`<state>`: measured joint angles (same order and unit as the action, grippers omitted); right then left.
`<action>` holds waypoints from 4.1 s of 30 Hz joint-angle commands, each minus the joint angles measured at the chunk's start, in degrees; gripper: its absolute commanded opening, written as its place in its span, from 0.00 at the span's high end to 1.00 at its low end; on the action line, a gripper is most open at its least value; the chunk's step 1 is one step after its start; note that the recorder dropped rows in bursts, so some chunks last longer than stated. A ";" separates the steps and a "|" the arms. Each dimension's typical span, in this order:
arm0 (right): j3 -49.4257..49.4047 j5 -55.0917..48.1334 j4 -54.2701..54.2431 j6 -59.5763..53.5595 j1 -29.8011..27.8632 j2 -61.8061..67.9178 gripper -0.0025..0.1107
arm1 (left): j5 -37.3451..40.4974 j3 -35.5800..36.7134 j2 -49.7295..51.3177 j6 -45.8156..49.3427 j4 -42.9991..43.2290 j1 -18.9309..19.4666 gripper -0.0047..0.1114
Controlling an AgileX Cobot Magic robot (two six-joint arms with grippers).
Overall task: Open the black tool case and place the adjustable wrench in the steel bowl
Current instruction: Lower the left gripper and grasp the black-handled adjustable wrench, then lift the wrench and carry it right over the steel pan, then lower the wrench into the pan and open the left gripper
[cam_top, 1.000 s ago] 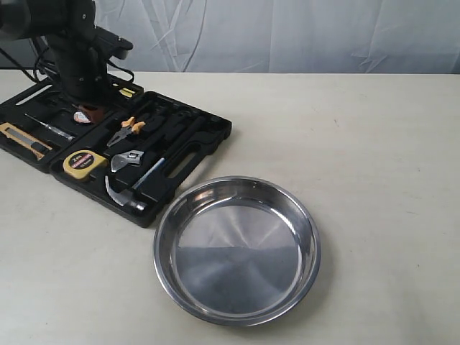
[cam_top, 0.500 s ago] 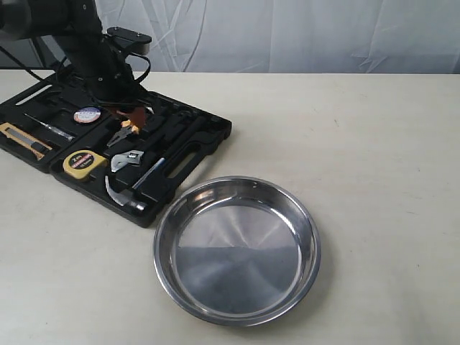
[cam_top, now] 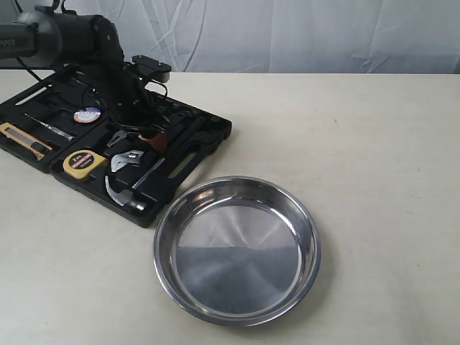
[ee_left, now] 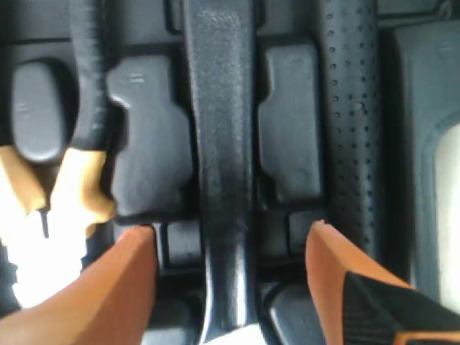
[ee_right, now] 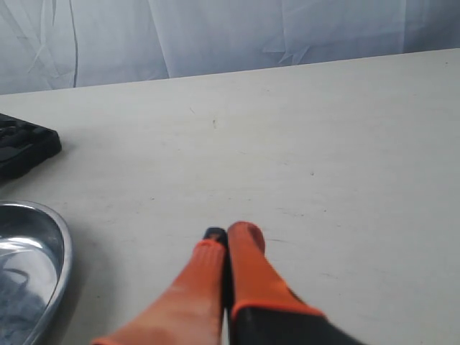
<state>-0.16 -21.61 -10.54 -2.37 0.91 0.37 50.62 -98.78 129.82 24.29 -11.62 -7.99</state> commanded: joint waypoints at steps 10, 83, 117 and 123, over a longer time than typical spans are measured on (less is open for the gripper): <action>0.16 0.67 -0.03 -0.23 -0.25 -0.37 0.98 | -2.69 0.03 3.14 -2.39 2.10 -1.27 0.74; 0.16 0.67 -0.08 -0.23 -0.25 -0.37 0.98 | -0.78 22.88 -21.04 -1.33 -8.40 -25.54 0.96; 0.16 0.80 -0.08 -0.23 -0.25 -0.37 0.98 | 0.82 23.98 -20.79 -1.33 -7.44 -25.68 0.53; 0.16 0.71 -0.08 -0.23 -0.25 -0.37 0.98 | -0.81 23.98 -23.59 -9.54 2.52 -24.92 0.96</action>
<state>-0.16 -21.61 -10.54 -2.37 0.91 0.37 51.15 -74.81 108.70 18.34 -13.37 -33.30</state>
